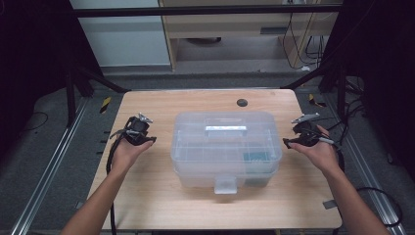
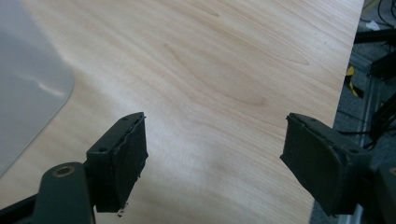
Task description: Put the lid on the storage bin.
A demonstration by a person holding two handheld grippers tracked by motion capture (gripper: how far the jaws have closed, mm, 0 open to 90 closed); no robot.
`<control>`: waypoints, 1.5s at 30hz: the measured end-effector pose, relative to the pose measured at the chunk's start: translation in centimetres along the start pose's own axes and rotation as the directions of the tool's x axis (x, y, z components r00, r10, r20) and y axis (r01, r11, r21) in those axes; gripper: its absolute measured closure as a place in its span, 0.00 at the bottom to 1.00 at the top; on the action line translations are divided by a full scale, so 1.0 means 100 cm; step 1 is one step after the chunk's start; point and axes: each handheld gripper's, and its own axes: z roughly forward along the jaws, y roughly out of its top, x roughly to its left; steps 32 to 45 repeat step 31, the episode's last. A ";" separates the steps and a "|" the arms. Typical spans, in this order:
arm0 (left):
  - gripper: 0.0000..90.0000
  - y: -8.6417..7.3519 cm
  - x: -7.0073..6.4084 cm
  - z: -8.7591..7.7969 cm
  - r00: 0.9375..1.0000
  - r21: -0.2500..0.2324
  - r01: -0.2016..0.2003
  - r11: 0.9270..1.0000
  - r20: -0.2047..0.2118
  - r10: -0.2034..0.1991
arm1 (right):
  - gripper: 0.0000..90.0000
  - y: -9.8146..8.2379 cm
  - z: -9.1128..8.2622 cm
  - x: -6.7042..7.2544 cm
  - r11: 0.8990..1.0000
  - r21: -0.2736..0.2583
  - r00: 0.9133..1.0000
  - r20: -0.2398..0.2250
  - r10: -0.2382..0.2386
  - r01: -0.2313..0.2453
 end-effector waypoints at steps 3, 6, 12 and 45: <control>0.38 -0.007 0.002 0.011 0.999 -0.011 0.048 0.999 -0.008 -0.048 | 0.23 0.000 0.011 -0.002 0.999 -0.019 0.999 0.012 0.043 -0.043; 0.27 -0.014 0.001 0.020 0.996 -0.028 0.091 0.995 -0.013 -0.091 | 0.20 -0.002 0.021 -0.003 0.996 -0.037 0.996 0.008 0.084 -0.083; 0.18 -0.027 0.000 0.033 0.986 -0.070 0.170 0.983 0.015 -0.169 | 0.20 -0.010 0.037 -0.001 0.988 -0.037 0.988 -0.017 0.151 -0.152; 0.05 -0.045 -0.008 0.049 0.974 -0.173 0.222 0.960 0.005 -0.225 | 0.00 -0.028 0.053 0.015 0.954 -0.120 0.961 -0.003 0.275 -0.273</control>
